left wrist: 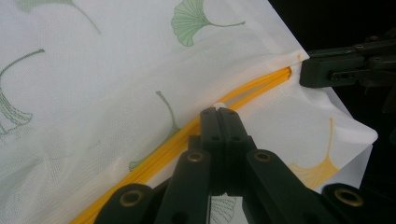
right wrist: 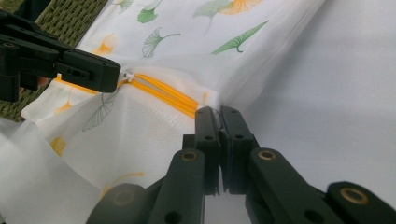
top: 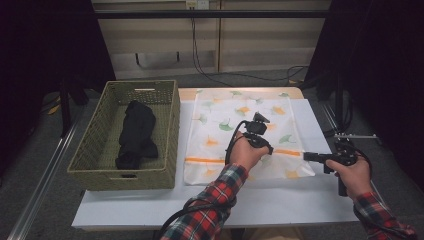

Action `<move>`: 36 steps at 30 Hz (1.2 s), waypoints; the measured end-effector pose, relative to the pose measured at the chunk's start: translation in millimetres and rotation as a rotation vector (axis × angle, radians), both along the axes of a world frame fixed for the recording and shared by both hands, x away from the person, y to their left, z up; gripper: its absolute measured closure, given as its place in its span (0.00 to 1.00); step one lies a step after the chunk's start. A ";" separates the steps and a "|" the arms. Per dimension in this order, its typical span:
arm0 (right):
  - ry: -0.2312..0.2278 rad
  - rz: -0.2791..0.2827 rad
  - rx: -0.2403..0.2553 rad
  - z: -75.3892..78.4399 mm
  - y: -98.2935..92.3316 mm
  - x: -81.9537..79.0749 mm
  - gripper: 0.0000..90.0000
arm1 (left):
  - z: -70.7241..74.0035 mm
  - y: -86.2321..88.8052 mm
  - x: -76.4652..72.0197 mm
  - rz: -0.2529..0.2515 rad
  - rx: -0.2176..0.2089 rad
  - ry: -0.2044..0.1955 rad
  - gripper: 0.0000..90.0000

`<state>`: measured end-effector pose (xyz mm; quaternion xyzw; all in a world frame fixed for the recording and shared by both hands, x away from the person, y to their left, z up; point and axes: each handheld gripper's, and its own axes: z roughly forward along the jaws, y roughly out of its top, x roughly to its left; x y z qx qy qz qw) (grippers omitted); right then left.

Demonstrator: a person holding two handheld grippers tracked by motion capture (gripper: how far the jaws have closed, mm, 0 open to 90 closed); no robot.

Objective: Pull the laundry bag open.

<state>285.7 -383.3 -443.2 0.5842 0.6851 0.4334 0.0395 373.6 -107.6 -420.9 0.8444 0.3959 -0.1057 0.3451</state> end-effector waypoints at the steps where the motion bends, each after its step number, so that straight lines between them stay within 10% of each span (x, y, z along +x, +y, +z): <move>1: 0.000 0.000 0.000 0.0 0.0 0.0 0.97 | 0.0 0.0 0.0 0.000 0.000 0.000 1.00; 36: 0.017 -0.015 -0.013 -4.9 -6.3 2.1 0.97 | -0.3 24.9 8.7 0.049 0.027 0.005 1.00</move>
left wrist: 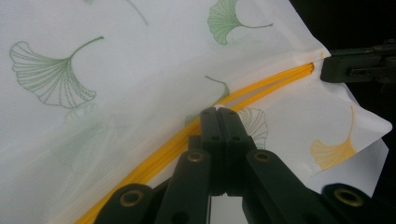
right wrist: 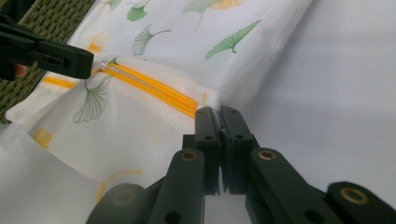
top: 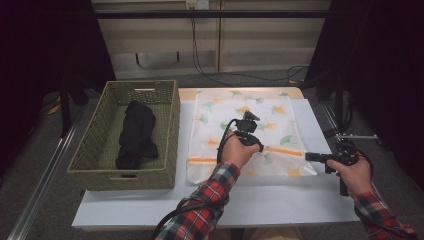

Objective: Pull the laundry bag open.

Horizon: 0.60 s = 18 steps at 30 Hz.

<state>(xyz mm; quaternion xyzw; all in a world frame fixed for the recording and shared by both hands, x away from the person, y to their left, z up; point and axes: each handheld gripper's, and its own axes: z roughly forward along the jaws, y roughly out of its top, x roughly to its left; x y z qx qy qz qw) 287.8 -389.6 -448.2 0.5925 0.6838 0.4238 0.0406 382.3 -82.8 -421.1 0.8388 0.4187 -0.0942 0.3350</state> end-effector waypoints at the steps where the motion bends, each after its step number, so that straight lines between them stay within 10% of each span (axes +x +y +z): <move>1: -0.001 0.001 0.000 0.1 0.0 0.0 0.97 | 0.1 1.3 0.4 0.000 -0.012 0.014 1.00; 18: -0.007 -0.002 -0.006 0.8 -0.5 -0.7 0.97 | 0.2 12.9 1.2 0.006 -0.004 0.005 1.00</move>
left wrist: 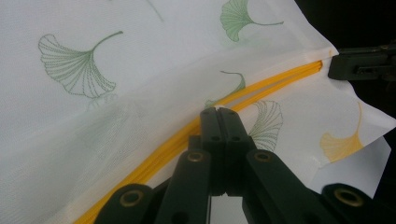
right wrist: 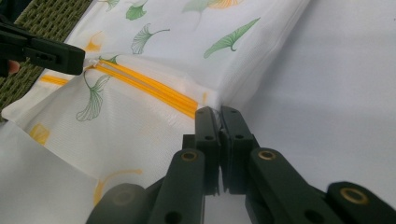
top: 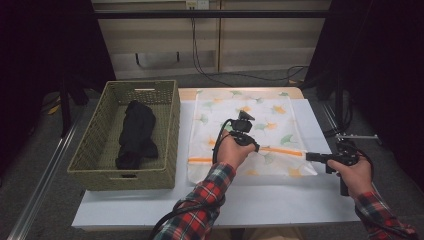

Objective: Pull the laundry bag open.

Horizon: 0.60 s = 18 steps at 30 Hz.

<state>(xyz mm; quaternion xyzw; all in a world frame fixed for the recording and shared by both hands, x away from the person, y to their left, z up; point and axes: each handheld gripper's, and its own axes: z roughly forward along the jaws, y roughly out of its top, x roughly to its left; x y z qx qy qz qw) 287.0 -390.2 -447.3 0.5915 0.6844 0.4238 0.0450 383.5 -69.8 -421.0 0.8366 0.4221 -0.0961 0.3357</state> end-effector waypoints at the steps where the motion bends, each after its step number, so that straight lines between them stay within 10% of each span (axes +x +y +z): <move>1: -0.001 0.001 -0.004 0.1 0.1 0.0 0.97 | -0.5 0.3 0.0 0.013 -0.010 0.007 1.00; 18: -0.002 -0.005 -0.002 -0.4 -1.5 -0.4 0.97 | -1.2 12.9 1.5 0.028 0.003 0.008 1.00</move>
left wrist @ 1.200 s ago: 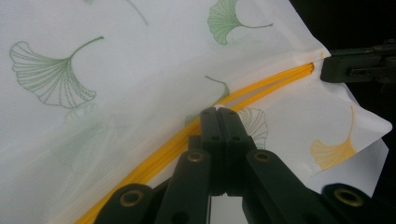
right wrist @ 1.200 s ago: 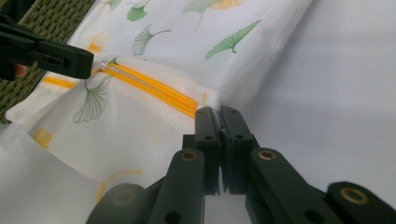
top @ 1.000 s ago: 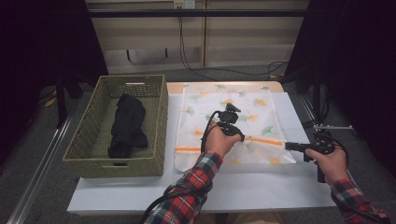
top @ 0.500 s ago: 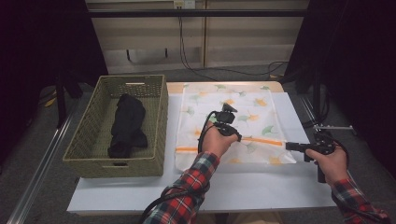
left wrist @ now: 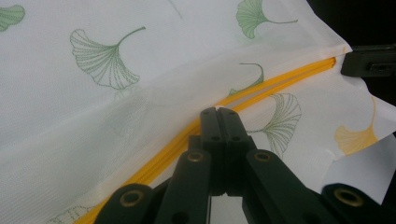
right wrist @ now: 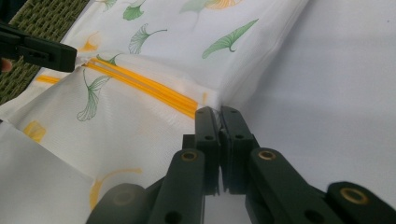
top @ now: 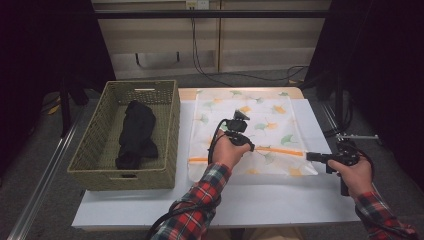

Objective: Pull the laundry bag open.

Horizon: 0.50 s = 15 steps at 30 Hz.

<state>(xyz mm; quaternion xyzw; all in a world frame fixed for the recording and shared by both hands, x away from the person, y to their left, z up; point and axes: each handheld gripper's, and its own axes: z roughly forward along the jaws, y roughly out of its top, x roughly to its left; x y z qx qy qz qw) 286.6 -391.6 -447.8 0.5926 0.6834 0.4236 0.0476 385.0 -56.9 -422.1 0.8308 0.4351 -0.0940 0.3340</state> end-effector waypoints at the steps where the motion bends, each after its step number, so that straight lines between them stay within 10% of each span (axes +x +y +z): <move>1: -0.002 -0.001 -0.010 -0.4 -0.5 0.0 0.97 | -0.6 0.7 0.0 0.007 -0.002 -0.004 1.00; 15: 0.000 0.000 -0.019 0.9 0.3 -0.3 0.97 | 0.4 8.1 1.0 0.014 0.007 -0.010 1.00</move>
